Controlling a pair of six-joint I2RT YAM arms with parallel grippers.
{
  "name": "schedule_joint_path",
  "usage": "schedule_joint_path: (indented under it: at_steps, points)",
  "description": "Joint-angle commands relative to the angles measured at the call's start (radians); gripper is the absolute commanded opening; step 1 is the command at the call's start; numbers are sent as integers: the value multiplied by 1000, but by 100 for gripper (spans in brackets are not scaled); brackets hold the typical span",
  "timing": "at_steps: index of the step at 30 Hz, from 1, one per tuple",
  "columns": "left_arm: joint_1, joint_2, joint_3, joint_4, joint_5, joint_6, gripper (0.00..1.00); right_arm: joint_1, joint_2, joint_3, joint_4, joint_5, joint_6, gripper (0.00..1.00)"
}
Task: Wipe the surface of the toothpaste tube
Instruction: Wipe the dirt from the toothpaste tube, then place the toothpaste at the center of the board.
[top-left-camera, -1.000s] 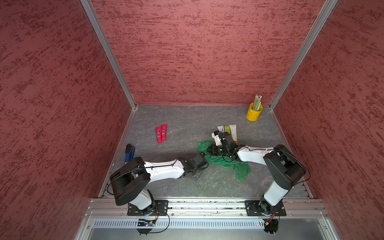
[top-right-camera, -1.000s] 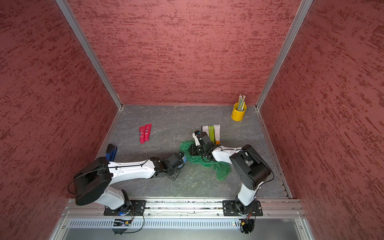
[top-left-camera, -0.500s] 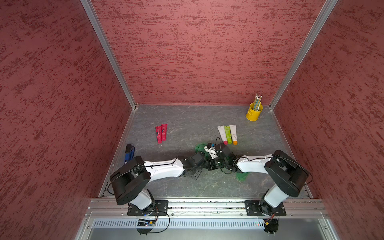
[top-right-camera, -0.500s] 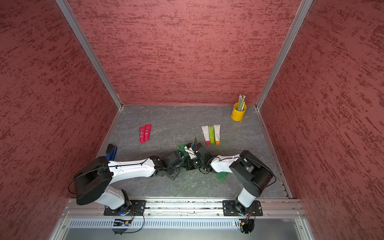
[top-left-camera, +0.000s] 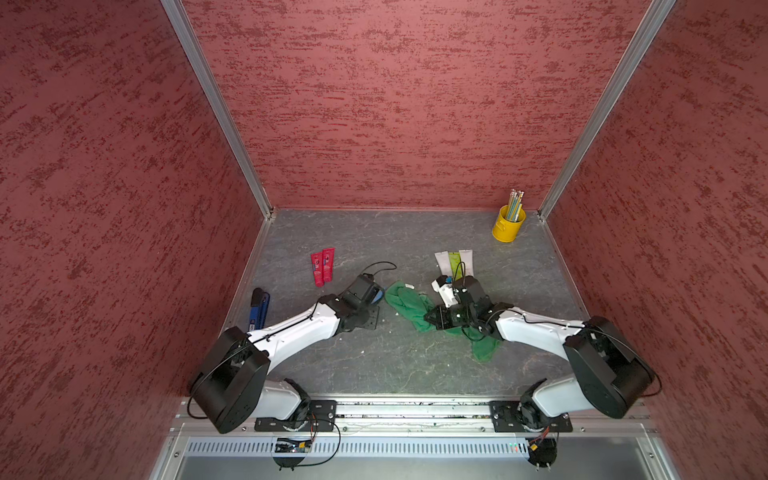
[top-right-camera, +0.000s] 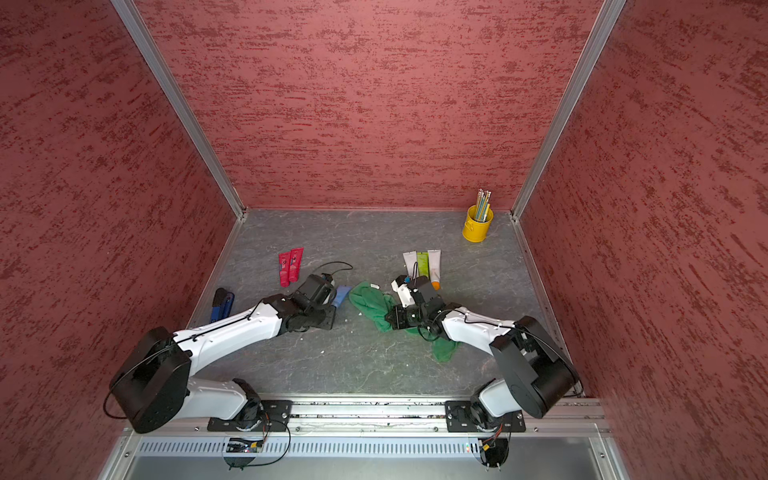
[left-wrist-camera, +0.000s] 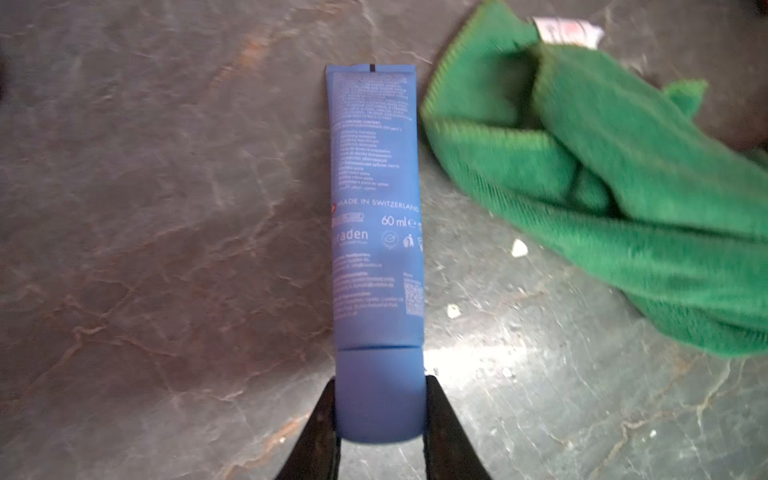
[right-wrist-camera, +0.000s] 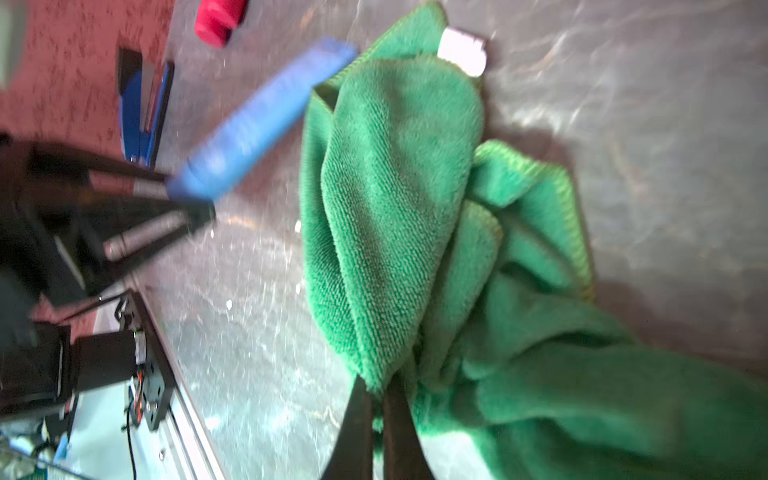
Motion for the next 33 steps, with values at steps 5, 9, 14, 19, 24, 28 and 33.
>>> schedule_joint_path:
  at_steps: [5, 9, 14, 19, 24, 28, 33]
  points:
    - [12, 121, 199, 20, 83, -12, 5, 42, -147, -51, -9, -126, -16, 0]
    - [10, 245, 289, 66, 136, -34, 6, 67, -137, -29, 7, -170, -15, 0]
    - [-52, 422, 429, 67, 155, -49, 8, 74, -110, 21, -28, -138, -34, 0]
    - [-93, 548, 541, 78, 161, -67, 10, 77, -103, 38, -31, -148, -41, 0]
    - [-114, 664, 638, 107, 210, -76, 23, 78, -76, 31, -18, -143, -44, 0]
    - [-136, 673, 674, 122, 206, -66, 41, 78, -61, 29, -16, -138, -47, 0]
    - [-120, 591, 653, 126, 197, -58, 53, 78, -80, 32, -18, -125, -47, 0]
